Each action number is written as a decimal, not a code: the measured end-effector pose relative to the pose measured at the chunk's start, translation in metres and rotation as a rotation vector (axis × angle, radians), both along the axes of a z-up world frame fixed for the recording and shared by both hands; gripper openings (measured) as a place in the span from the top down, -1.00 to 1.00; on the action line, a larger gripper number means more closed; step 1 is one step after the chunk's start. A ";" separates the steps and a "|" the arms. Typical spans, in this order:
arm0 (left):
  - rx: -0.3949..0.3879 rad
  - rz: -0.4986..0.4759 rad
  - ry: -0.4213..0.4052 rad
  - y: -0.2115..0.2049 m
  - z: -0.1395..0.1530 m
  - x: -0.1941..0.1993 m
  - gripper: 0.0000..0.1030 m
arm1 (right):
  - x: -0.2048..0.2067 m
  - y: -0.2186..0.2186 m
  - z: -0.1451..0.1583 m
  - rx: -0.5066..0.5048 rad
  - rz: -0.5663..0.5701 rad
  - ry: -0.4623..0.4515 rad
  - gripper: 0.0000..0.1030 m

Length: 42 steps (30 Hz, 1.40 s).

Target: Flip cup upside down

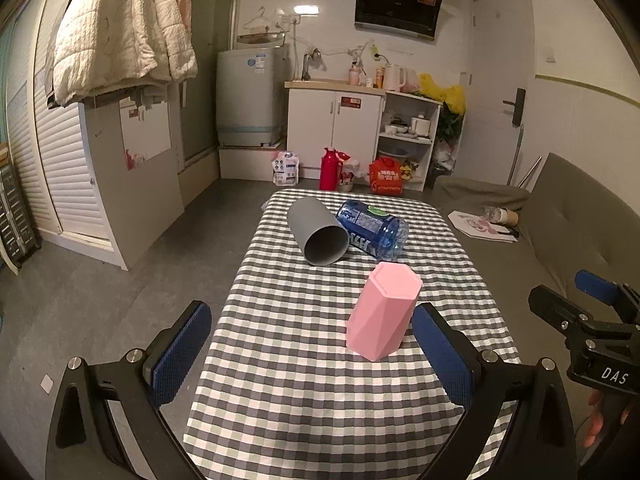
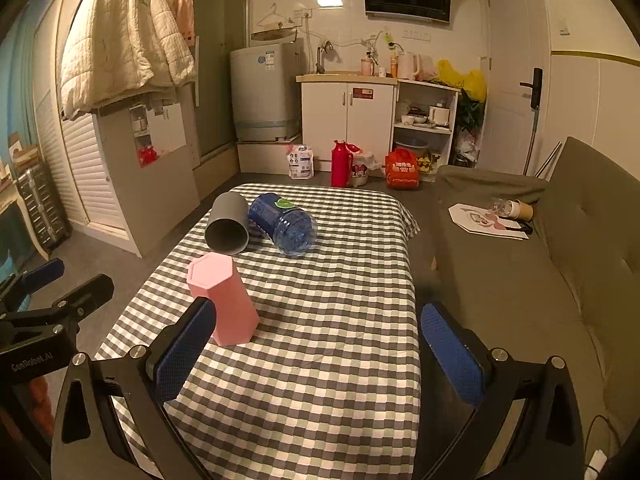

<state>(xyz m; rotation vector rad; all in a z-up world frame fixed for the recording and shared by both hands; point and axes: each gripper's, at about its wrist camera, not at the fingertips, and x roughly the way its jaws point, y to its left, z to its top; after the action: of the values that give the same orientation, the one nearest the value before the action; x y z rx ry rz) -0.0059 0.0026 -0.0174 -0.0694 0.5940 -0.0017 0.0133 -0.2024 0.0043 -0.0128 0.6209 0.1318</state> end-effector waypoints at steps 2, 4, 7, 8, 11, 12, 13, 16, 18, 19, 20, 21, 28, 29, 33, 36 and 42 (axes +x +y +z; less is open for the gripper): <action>-0.004 -0.003 0.002 0.000 0.000 0.000 -1.00 | 0.000 0.000 0.000 0.000 0.000 0.001 -0.99; -0.001 -0.005 0.002 -0.001 -0.001 0.000 -1.00 | 0.000 0.001 0.000 -0.001 -0.001 -0.001 -0.99; 0.007 -0.010 -0.001 -0.002 0.000 0.000 -1.00 | -0.001 0.001 0.001 -0.001 -0.001 -0.002 -0.99; 0.008 -0.012 -0.003 -0.003 0.000 0.000 -1.00 | -0.001 0.001 0.001 -0.001 -0.002 -0.001 -0.99; 0.011 -0.014 -0.003 -0.004 0.000 0.000 -1.00 | -0.002 0.000 0.001 0.000 -0.004 -0.001 -0.99; 0.011 -0.013 -0.003 -0.004 0.000 0.000 -1.00 | -0.002 0.000 0.001 0.001 -0.004 -0.001 -0.99; 0.011 -0.014 -0.002 -0.004 0.000 0.000 -1.00 | -0.002 0.000 0.001 0.001 -0.003 0.000 -0.99; 0.013 -0.015 -0.003 -0.005 0.001 0.000 -1.00 | -0.002 0.000 0.001 0.001 -0.003 0.002 -0.99; 0.011 -0.015 -0.003 -0.005 0.001 0.000 -1.00 | -0.002 0.000 0.002 0.001 -0.001 0.003 -0.99; 0.011 -0.015 -0.002 -0.005 0.001 0.000 -1.00 | -0.002 0.001 0.002 -0.001 -0.002 0.003 -0.99; 0.012 -0.015 -0.002 -0.005 0.001 0.000 -1.00 | -0.002 0.001 0.002 -0.002 -0.002 0.002 -0.99; 0.012 -0.015 -0.002 -0.005 0.001 0.000 -1.00 | -0.002 0.001 0.002 -0.001 -0.001 0.002 -0.99; 0.011 -0.015 -0.002 -0.006 0.001 0.000 -1.00 | -0.002 0.001 0.001 -0.002 0.001 0.007 -0.99; 0.012 -0.015 -0.003 -0.006 0.001 0.000 -1.00 | -0.001 0.001 0.001 -0.001 0.001 0.007 -0.99; 0.014 -0.015 -0.003 -0.006 0.001 0.000 -1.00 | -0.001 0.002 0.000 -0.005 0.002 0.009 -0.99; 0.012 -0.016 -0.003 -0.006 0.001 0.000 -1.00 | -0.001 0.002 -0.001 -0.006 0.002 0.010 -0.99; 0.014 -0.016 -0.003 -0.006 0.001 0.000 -1.00 | -0.001 0.003 -0.001 -0.007 0.003 0.012 -0.99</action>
<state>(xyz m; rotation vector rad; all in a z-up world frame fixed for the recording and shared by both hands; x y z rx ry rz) -0.0057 -0.0037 -0.0165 -0.0513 0.5917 -0.0131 0.0125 -0.1997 0.0029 -0.0195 0.6336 0.1332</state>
